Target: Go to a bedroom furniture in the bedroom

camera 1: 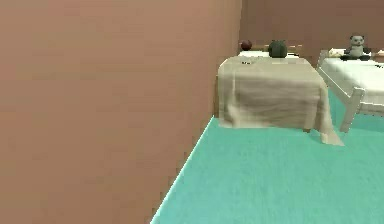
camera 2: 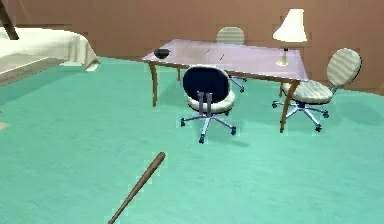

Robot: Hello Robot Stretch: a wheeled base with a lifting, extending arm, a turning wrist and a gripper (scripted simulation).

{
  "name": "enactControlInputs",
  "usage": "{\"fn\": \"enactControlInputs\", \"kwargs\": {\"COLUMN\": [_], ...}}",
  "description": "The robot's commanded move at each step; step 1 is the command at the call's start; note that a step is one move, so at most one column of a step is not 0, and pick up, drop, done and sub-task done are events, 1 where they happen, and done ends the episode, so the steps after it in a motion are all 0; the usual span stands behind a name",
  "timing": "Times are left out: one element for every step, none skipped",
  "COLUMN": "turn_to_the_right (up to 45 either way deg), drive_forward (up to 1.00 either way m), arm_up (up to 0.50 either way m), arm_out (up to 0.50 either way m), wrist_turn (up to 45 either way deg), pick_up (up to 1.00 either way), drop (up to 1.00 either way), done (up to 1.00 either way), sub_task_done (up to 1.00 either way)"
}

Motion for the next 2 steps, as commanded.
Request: {"fn": "enactControlInputs", "kwargs": {"turn_to_the_right": [0.0,45.0], "drive_forward": [0.65,0.0], "arm_up": [0.0,0.0], "arm_out": [0.0,0.0], "wrist_turn": [0.0,0.0], "pick_up": [0.0,0.0], "drop": [0.0,0.0], "done": [0.0,0.0], "sub_task_done": [0.0,0.0]}}
